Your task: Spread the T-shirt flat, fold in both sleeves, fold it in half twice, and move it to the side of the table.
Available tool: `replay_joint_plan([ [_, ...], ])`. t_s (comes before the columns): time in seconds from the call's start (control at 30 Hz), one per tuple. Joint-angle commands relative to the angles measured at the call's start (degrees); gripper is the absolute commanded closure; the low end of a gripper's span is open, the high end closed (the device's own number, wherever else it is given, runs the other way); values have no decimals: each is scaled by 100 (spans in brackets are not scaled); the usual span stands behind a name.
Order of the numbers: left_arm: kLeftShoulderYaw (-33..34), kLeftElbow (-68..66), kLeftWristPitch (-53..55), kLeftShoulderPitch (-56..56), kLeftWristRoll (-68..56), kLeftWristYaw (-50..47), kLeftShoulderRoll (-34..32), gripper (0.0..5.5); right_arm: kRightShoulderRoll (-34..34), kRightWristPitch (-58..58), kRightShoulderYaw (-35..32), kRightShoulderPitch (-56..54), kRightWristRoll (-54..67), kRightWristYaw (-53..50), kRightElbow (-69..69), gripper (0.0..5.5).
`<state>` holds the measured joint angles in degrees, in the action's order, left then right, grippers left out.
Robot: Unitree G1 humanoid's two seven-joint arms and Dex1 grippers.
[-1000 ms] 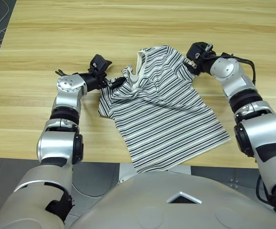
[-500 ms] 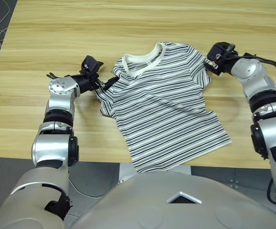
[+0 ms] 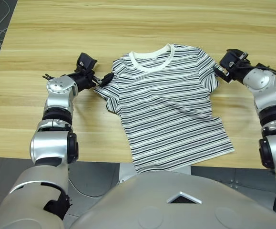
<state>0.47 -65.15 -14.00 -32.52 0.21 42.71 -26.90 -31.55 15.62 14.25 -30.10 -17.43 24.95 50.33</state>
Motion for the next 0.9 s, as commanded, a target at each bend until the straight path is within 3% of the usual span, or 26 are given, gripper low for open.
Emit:
replay_joint_plan([
  [0.03, 43, -192, -13, -141, 98, -271, -107, 109, -114, -340, -27, 538, 53, 248, -318, 204],
  [0.33, 333, -375, -473, -319, 53, -1076, -363, 109, -34, -631, -134, 801, 166, 257, -735, 204],
  [0.57, 1163, -194, -1105, -442, -693, -1162, -409, 109, 215, -501, 15, 337, -21, -24, -573, 204],
  [0.9, 1638, -117, -1585, -210, -995, -1397, -383, 109, 650, -508, -147, -472, 12, -436, -1027, 204],
])
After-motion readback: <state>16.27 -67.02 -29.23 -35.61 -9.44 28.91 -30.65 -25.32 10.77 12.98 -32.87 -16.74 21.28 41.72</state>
